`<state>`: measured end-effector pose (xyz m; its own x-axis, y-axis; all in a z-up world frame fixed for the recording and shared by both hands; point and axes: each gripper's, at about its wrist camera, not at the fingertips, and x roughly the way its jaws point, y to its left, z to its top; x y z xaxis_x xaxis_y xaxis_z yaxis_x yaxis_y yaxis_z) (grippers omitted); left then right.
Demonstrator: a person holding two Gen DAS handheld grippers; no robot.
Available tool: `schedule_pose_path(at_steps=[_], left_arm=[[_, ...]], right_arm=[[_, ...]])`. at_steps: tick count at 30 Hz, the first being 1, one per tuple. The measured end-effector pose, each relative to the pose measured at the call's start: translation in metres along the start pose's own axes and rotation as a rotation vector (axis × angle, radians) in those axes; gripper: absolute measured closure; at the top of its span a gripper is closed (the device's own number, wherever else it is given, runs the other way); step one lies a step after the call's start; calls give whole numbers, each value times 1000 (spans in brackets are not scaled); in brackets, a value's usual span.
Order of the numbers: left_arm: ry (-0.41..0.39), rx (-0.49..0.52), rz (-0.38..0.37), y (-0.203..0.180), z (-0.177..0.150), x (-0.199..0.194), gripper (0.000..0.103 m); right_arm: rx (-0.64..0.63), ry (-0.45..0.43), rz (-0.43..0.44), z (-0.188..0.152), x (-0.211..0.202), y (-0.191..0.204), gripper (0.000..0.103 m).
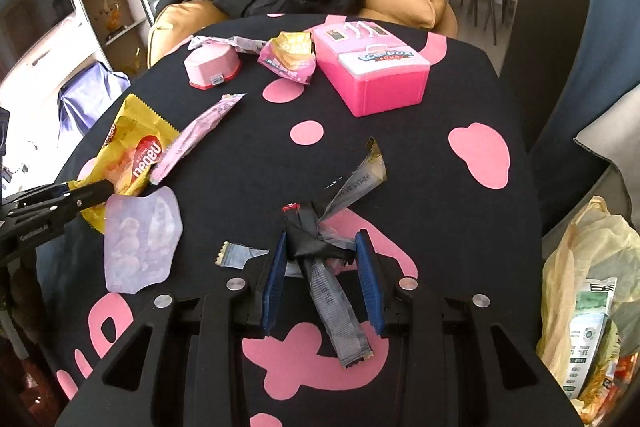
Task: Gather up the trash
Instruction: 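Grasp the yellow chip bag with the left gripper while the right gripper grasps the grey strip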
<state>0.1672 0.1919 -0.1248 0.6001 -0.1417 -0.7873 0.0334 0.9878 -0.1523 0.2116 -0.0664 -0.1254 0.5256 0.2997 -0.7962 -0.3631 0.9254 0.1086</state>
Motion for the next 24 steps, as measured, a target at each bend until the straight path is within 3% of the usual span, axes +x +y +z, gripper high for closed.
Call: schedule_pose_path(at_steps=[4,14,24], left_arm=[[-32,23,-3,-6,2,-9,86],[-102,16,-52,-22,23,-40,86],[-201,-29,-195,-33,34,-66,87]], right_arm=[[-16,-19,0,1,-8,1,69],[-34,-114,1,8,-45,-11,69],[-51,-241,-32,14,-93,-27,69]])
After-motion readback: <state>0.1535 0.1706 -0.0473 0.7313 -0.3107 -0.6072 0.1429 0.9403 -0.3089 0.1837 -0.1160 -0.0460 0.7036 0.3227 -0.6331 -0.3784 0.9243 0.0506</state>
